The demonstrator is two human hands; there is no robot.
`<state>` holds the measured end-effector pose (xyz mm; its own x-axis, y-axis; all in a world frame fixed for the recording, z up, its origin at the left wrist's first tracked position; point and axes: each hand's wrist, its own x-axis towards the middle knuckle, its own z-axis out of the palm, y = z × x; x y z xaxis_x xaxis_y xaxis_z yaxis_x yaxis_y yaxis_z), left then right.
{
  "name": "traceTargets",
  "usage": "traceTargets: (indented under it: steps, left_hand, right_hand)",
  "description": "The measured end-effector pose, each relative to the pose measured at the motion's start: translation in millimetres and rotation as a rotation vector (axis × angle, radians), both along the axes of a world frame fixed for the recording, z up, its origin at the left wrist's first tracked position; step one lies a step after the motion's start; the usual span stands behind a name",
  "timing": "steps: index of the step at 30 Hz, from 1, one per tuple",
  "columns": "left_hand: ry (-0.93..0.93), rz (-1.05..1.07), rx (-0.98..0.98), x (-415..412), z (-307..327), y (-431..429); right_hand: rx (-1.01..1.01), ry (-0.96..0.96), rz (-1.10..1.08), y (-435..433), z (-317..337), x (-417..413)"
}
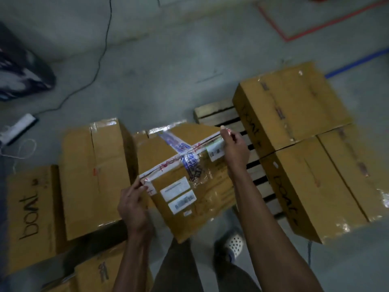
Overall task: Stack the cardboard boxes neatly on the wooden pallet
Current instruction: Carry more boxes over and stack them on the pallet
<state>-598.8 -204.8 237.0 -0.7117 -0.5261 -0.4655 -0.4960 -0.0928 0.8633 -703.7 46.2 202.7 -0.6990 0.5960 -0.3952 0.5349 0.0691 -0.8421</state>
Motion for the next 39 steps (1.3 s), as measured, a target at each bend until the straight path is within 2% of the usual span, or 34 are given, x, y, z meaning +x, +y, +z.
traceTargets:
  steps: [3, 7, 11, 16, 22, 27, 29, 33, 36, 39]
  left_hand:
    - [0.073, 0.011, -0.024, 25, 39, 49]
    - [0.042, 0.026, 0.069, 59, 62, 117]
    - [-0.076, -0.020, 0.121, 71, 59, 171]
    - [-0.126, 0.005, 0.108, 55, 45, 212]
    - [-0.070, -0.008, 0.086, -34, 40, 233]
    - [0.036, -0.080, 0.074, -110, 41, 240]
    - [0.018, -0.106, 0.072, -122, 32, 242]
    - [-0.059, -0.120, 0.062, -137, -32, 254]
    - [-0.179, -0.088, 0.012, -153, -131, 264]
    - [-0.299, -0.058, -0.003, -172, -249, 282]
  right_hand:
    - [0.149, -0.010, -0.027, 38, 46, 34]
    - [0.370, -0.107, -0.036, 102, 71, 95]
    - [0.406, -0.224, -0.063, 151, 81, 133]
    - [0.401, -0.188, -0.092, 179, 73, 126]
    - [0.249, 0.031, -0.183, 208, 70, 32]
    - [-0.209, 0.293, -0.272, 244, 54, -31]
    - [-0.276, 0.309, -0.266, 256, 33, -35]
    - [-0.335, 0.205, -0.245, 271, -35, -51]
    - [-0.387, 0.090, -0.146, 282, -126, -79]
    - [-0.401, -0.003, -0.137, 291, -242, -99]
